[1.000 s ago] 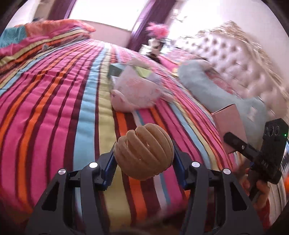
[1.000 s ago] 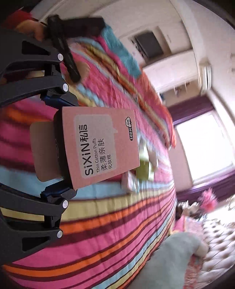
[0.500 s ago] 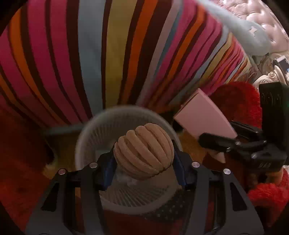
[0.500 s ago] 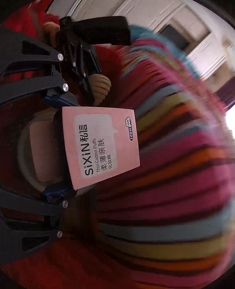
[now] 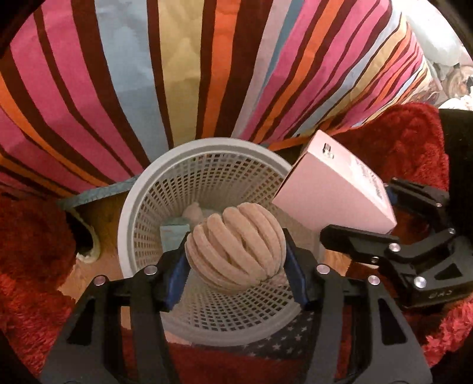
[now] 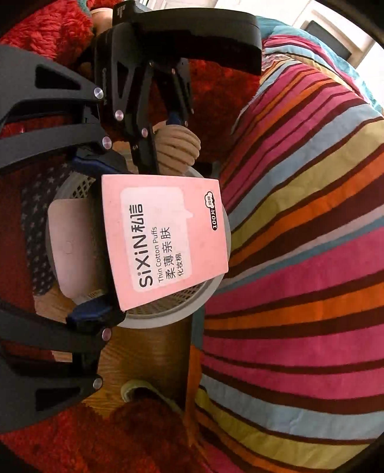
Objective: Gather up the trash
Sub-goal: 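Move both tools over the wastebasket and release the ball and pink box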
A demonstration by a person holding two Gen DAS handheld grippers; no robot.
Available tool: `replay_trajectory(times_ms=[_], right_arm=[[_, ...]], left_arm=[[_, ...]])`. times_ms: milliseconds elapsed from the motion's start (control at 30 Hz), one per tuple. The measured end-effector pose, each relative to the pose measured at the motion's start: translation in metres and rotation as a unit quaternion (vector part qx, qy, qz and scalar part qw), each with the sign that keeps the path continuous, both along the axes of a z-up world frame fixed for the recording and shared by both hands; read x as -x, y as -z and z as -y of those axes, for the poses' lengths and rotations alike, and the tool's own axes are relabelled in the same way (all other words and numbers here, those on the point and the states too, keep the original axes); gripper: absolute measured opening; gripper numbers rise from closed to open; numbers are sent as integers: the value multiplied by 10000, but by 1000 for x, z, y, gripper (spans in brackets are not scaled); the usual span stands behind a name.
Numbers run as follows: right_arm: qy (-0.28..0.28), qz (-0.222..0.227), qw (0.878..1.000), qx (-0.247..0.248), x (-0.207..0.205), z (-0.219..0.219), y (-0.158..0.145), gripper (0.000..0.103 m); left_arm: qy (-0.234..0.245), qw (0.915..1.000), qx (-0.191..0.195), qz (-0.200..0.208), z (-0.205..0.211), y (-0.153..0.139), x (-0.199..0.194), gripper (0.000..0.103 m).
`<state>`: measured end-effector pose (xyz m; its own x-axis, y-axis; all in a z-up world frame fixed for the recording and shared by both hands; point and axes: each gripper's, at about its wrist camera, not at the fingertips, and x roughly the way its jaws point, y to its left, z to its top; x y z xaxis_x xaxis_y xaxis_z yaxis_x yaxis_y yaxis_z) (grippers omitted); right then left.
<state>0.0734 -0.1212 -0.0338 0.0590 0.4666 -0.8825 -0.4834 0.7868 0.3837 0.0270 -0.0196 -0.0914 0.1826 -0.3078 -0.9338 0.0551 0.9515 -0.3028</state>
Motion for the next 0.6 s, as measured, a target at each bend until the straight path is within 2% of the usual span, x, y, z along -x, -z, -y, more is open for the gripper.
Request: replay_trajectory(times_ms=[67, 200, 333, 600], right_arm=[[-29, -34, 10000, 32, 2, -3, 1, 65], [76, -4, 9998, 156, 4, -9, 3, 80], [321, -83, 9994, 91, -1, -4, 7, 80], [358, -108, 9992, 141, -1, 1, 11, 80]], left_arm=[[-28, 9998, -188, -19, -2, 2, 0, 82], [-75, 9997, -210, -14, -7, 4, 4, 88], [-63, 9997, -226, -46, -9, 7, 4, 90], [-40, 9996, -237, -117, -7, 10, 3, 90]])
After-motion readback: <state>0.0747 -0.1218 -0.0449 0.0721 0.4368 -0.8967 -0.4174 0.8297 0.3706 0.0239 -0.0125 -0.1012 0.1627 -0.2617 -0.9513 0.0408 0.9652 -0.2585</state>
